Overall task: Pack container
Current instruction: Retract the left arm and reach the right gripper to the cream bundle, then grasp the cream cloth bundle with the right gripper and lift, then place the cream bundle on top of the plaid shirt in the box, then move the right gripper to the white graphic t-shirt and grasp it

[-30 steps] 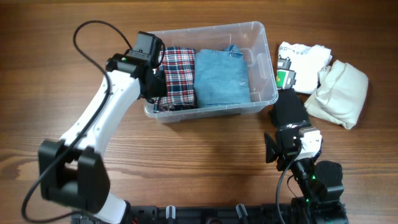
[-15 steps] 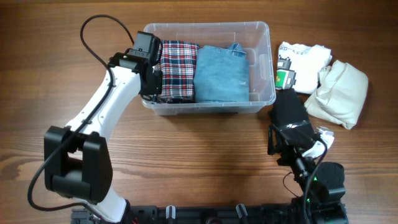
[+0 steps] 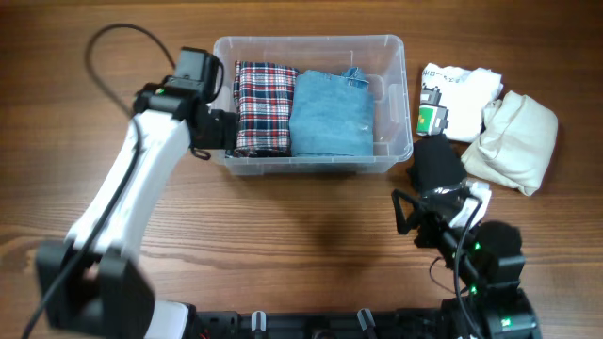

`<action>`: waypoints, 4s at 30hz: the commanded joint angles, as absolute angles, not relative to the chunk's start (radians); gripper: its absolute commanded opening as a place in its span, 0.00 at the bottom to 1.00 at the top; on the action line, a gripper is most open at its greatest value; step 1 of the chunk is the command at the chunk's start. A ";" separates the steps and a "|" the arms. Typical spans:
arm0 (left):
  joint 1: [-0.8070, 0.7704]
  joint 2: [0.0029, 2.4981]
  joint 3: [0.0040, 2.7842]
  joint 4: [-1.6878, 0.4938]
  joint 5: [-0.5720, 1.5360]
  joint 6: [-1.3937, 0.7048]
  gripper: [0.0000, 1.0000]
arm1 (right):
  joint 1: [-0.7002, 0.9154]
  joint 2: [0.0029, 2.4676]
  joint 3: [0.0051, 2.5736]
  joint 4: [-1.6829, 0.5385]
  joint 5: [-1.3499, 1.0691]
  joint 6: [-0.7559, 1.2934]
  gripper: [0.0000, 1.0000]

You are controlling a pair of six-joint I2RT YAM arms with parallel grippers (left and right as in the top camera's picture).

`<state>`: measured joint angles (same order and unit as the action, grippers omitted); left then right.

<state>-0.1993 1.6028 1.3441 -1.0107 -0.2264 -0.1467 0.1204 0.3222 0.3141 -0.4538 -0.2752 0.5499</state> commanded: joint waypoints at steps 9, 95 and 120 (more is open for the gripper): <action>0.109 1.099 1.343 -1.114 -0.278 -0.453 1.00 | -0.064 1.120 1.077 -0.859 -0.248 0.388 1.00; 0.137 1.093 1.343 -1.179 -0.278 -0.453 1.00 | 0.103 1.374 1.174 -0.332 -0.322 0.480 0.76; 0.137 1.093 1.343 -1.179 -0.278 -0.453 1.00 | -0.395 2.063 1.172 -0.306 -0.585 0.289 0.62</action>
<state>0.1314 1.0931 1.3437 -1.1816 -0.2684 -0.4332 -0.4179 2.0136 1.1938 -0.2989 -0.5644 0.2871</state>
